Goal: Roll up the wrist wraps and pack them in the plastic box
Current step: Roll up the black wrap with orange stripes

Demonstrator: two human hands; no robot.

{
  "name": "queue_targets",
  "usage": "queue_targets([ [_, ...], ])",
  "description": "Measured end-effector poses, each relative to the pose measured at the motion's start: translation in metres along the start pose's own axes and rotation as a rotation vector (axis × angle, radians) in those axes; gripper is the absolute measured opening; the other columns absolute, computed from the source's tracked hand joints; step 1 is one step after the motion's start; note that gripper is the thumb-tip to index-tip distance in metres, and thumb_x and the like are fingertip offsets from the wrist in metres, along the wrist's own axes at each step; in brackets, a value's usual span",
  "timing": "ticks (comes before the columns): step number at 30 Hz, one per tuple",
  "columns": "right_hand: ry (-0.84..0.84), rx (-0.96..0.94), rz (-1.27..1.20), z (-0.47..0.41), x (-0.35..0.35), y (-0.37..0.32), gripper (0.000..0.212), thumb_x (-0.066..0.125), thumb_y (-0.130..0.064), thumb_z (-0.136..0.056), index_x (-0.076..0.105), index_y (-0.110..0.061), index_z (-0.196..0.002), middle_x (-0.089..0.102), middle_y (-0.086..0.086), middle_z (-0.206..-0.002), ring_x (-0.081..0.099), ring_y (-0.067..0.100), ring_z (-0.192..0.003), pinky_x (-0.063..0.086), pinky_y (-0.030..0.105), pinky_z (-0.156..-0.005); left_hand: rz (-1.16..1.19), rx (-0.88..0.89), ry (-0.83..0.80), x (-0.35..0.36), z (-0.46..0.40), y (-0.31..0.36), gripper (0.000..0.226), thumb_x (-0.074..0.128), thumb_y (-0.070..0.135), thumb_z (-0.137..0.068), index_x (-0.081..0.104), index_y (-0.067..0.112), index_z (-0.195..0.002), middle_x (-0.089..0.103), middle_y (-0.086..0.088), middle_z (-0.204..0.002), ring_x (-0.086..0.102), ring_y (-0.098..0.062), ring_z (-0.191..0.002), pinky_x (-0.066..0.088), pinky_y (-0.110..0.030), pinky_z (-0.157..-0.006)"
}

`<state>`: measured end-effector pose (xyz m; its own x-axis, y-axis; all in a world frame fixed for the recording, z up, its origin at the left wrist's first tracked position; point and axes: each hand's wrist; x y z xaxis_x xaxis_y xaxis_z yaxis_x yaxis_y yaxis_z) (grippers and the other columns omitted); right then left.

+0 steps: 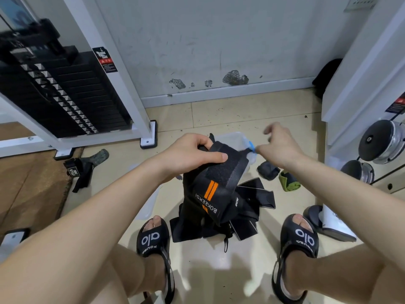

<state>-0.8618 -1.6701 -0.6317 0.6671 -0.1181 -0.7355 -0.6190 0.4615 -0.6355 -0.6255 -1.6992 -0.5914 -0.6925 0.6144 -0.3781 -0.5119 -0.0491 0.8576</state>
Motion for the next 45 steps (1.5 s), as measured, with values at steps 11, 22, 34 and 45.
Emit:
queue_targets([
  [11,-0.393,-0.656,-0.157,0.044,0.014,-0.034,0.031,0.048,-0.019,-0.104,0.061,-0.031,-0.129,0.058,-0.020,-0.131,0.044,-0.014,-0.122,0.030,0.005,-0.098,-0.120,-0.024,0.017,-0.005,0.001,-0.002,0.028,0.088,0.034,-0.077,0.070,0.013,-0.084,0.066,0.002,-0.079,0.065,-0.014,-0.075,0.050,-0.034,-0.072],
  [22,-0.241,-0.737,0.052,0.038,0.017,-0.027,0.026,0.046,-0.049,-0.100,0.052,-0.024,-0.097,0.055,-0.008,-0.099,0.054,0.013,-0.093,0.044,0.028,-0.080,0.004,0.025,-0.144,0.005,0.001,-0.001,0.015,0.086,0.019,-0.082,0.077,0.012,-0.093,0.065,0.003,-0.081,0.060,-0.011,-0.080,0.044,-0.028,-0.080],
  [34,-0.065,-0.757,0.250,0.038,0.009,-0.028,0.043,0.048,-0.046,-0.103,0.047,-0.019,-0.070,0.046,-0.002,-0.052,0.045,0.013,-0.056,0.031,0.037,-0.057,-0.004,0.047,0.055,-0.001,-0.007,-0.004,0.012,0.086,0.024,-0.081,0.075,0.020,-0.080,0.070,0.007,-0.081,0.061,-0.009,-0.077,0.045,-0.024,-0.068],
  [45,-0.189,-0.282,-0.766,0.039,-0.019,-0.053,0.054,0.049,-0.032,-0.108,0.054,-0.014,-0.057,0.050,-0.005,-0.047,0.045,0.008,-0.042,0.035,0.020,-0.045,0.313,-0.111,0.216,-0.003,-0.022,-0.004,0.047,0.052,0.058,-0.100,0.075,0.018,-0.108,0.072,0.002,-0.107,0.069,-0.017,-0.098,0.055,-0.036,-0.099],
])
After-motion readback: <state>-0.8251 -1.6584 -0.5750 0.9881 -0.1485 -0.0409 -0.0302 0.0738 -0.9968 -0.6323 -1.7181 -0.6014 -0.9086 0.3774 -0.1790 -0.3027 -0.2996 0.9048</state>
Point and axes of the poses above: each hand's wrist, its own z-axis away from the middle knuckle, its own x-axis out of the palm, y = z × x
